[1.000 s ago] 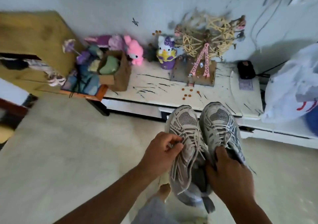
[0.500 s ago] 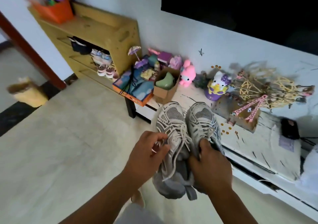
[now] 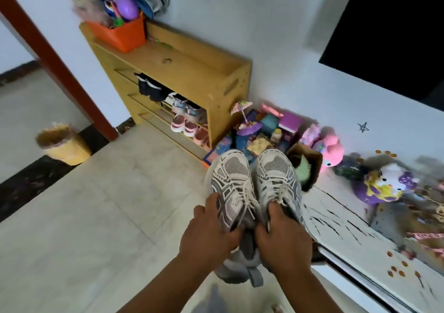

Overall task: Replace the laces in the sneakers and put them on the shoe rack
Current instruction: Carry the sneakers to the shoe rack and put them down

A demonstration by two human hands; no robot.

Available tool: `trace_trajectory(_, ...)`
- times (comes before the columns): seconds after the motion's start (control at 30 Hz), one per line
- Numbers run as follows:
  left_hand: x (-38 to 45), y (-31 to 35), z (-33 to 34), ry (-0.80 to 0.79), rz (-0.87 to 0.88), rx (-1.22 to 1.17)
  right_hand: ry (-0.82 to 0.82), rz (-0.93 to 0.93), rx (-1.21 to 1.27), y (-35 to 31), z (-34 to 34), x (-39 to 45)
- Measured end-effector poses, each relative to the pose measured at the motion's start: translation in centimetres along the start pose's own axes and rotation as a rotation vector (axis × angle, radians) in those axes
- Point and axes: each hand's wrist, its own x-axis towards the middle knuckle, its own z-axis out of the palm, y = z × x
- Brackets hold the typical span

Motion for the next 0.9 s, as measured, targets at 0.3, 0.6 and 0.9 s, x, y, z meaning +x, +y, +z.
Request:
trace_trajectory(0.3,12.4,-4.5,-8.0,0.135,-0.222,-0.074,-0.004,-0.175,0.059,-10.6,4.8,14.1)
trace_trajectory(0.6,23.3,-9.5,-16.8,0.344,-0.286,-0.180,-0.046,-0.300,0.074,-20.9,8.7,26.2)
trace_trajectory(0.9,32.9,-19.8,-25.3,0.218,-0.200,-0.034,-0.034,-0.062,0.289,-32.4,16.1,31.8)
